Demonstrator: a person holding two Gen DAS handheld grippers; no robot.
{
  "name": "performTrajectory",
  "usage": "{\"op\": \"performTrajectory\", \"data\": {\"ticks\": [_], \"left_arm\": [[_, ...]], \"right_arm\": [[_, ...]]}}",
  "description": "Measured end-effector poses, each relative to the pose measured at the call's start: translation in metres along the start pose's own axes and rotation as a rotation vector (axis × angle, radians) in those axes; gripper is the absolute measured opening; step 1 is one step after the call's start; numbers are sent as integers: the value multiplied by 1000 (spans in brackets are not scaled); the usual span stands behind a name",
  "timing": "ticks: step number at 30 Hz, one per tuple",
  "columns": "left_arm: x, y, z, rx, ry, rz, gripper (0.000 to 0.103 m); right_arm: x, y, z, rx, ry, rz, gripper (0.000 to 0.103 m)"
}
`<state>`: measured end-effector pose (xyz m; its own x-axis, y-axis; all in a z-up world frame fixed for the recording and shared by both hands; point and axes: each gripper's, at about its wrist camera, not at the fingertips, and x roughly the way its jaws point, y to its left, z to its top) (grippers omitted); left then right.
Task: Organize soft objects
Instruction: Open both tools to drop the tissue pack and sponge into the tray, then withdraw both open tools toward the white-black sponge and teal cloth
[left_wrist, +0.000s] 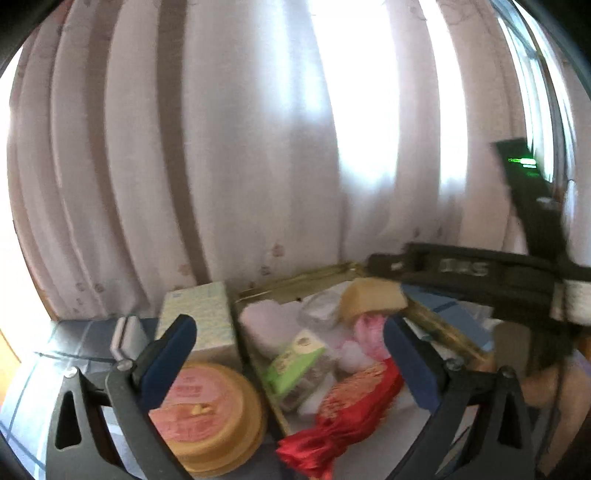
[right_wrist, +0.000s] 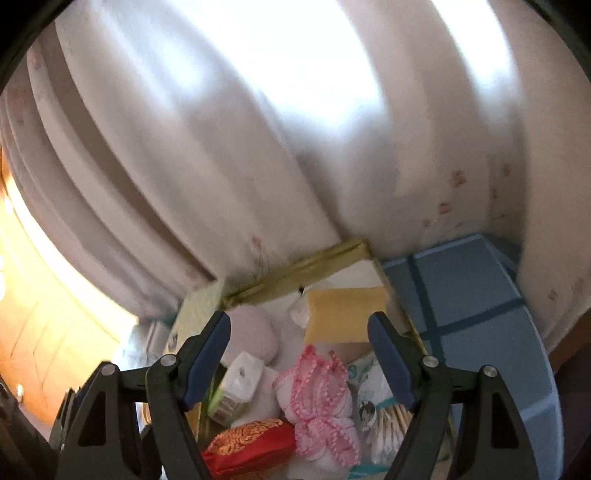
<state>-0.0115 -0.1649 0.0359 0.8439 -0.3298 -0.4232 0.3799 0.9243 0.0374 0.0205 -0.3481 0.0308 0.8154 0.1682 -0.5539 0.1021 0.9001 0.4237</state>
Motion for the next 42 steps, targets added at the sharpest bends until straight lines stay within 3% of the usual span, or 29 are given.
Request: {"op": "performTrajectory", "data": {"ticks": [5,11,13,16,21,24,36,42], "left_arm": [[5,22,-8,-63,9,11,102],[5,48,-18,-71,-72,134,102],[7,56,-21,-68,-86,179,102],[4,67,-26,-69,-118,225,102],[1,74,-34,-25,-138,280,102],[-2,84,-37,-43,-134,271,102],[-12,159,-43,-136,-125,322,102],[-15,195,-45,-127,-119,419,102]], "right_arm": [[-21,10,-21,-10,-132,-46,79],[-50,48,-60,-123,-402,-286,79],[-58,68,-78,-171,-525,-348,90],[-60,88,-92,-211,-605,-423,90],[-61,100,-100,-205,-660,-451,90],[-60,99,-104,-168,-664,-450,90],[-43,133,-119,-151,-627,-424,90],[-25,155,-121,-159,-574,-398,90]]}}
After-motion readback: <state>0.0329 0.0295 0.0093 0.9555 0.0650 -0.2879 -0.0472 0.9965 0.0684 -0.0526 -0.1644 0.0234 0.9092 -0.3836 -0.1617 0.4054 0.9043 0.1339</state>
